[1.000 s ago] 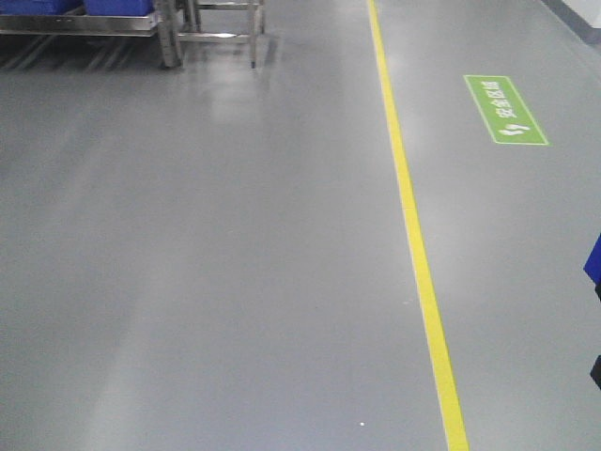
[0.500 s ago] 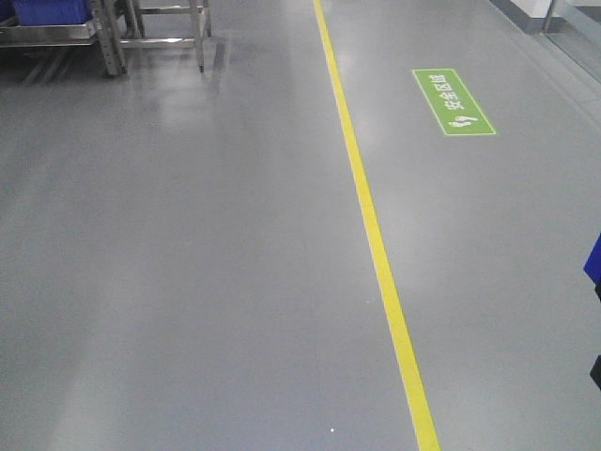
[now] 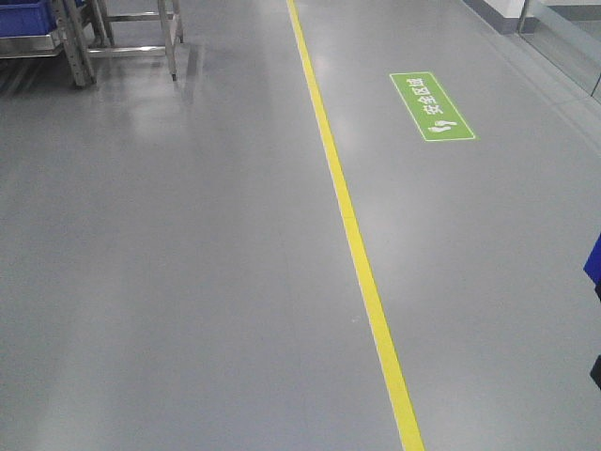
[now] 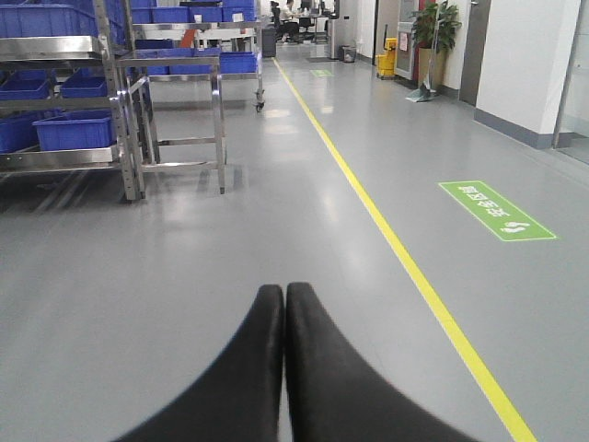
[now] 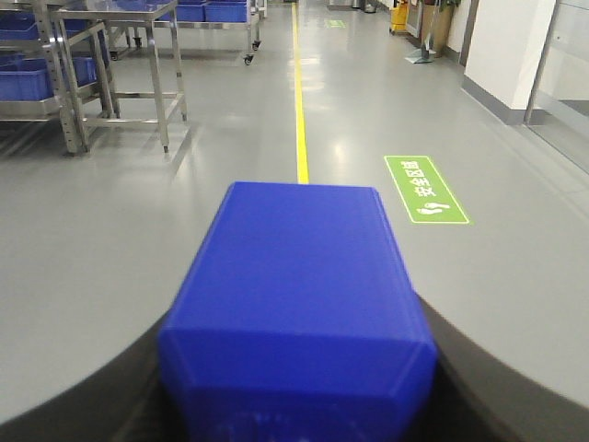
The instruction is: Pour parts from conveyor to right shelf
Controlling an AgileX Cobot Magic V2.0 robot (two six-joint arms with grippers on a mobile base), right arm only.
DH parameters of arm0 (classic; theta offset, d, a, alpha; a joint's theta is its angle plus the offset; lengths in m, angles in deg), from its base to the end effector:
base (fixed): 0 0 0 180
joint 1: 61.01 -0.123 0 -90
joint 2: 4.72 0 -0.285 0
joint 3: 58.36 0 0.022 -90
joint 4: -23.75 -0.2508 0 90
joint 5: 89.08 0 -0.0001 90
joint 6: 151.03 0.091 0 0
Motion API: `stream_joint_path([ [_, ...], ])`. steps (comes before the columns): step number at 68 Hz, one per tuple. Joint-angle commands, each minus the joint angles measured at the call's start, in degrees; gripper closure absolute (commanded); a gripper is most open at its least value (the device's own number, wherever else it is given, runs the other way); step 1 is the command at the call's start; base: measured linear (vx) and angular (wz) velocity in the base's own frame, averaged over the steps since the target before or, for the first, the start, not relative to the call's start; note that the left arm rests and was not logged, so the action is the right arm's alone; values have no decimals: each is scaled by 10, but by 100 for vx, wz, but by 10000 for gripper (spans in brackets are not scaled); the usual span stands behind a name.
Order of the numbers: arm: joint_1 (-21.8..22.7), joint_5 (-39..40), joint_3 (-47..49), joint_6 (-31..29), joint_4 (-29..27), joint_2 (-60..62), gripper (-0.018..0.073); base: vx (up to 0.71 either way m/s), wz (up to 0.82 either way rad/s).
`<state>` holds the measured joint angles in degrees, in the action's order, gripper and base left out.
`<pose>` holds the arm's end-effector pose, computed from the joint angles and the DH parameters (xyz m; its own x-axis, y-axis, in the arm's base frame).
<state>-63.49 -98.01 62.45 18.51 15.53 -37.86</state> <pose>0.1019 0.0064 0.2729 -0.1907 -0.0491 -0.9804 -0.0729 0.9967 -0.0357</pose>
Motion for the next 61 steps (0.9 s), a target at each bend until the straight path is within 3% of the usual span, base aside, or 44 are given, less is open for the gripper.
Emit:
stream_joint_path([
  [1, 0, 50, 16, -1, 0, -5, 565, 28, -8],
  [61, 0, 50, 16, -1, 0, -5, 565, 36, 1],
])
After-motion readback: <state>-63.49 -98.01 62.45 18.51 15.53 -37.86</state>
